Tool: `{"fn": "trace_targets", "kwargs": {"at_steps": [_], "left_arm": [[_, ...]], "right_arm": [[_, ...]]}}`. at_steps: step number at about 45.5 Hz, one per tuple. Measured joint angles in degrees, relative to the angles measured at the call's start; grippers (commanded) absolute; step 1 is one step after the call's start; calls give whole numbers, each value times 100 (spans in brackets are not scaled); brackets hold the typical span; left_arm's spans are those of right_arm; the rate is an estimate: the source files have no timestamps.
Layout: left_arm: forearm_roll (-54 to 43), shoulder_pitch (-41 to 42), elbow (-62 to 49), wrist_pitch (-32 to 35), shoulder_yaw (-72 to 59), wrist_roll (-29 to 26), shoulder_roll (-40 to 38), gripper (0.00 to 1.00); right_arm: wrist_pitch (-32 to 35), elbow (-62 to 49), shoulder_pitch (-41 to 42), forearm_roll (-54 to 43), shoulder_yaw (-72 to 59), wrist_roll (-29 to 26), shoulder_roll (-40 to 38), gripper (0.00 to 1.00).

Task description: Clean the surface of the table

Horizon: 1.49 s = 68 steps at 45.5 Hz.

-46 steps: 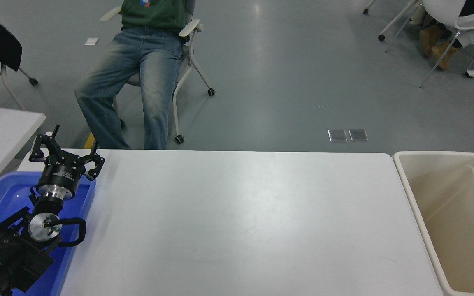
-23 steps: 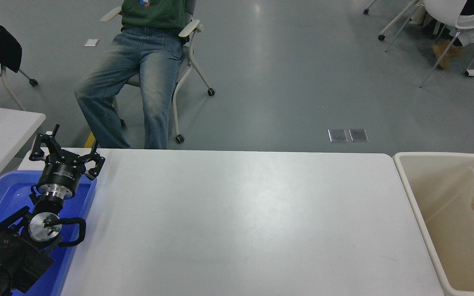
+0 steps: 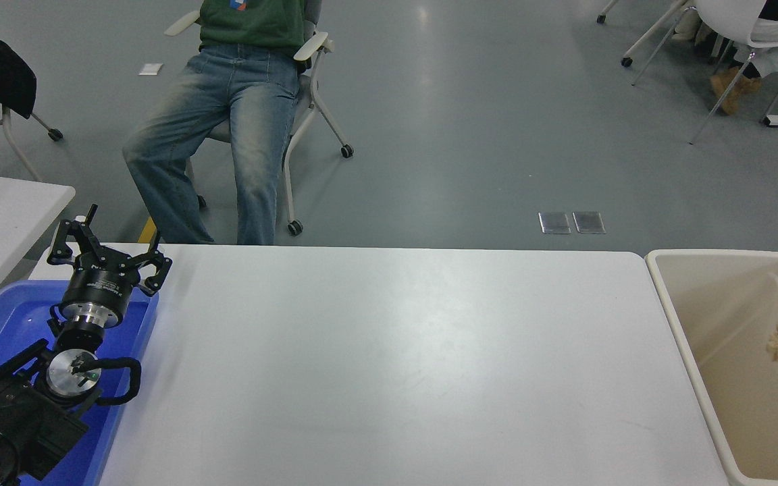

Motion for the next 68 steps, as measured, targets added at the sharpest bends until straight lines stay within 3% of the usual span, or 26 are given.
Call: {"fn": "trace_targets", "kwargs": {"at_steps": [12, 16, 46, 68], "left_arm": [[0, 0, 0, 0, 0, 0, 0, 100], [0, 0, 0, 0, 0, 0, 0, 100], [-1, 0, 0, 0, 0, 0, 0, 100], [-1, -1, 0, 0, 0, 0, -1, 100]], "right_arm": [[-446, -39, 8, -41, -50, -92, 205, 1], [-525, -46, 15, -42, -38, -106, 237, 100], [-667, -121, 89, 47, 136, -133, 216, 100], [138, -113, 976, 54, 1417, -149, -79, 100]]}}
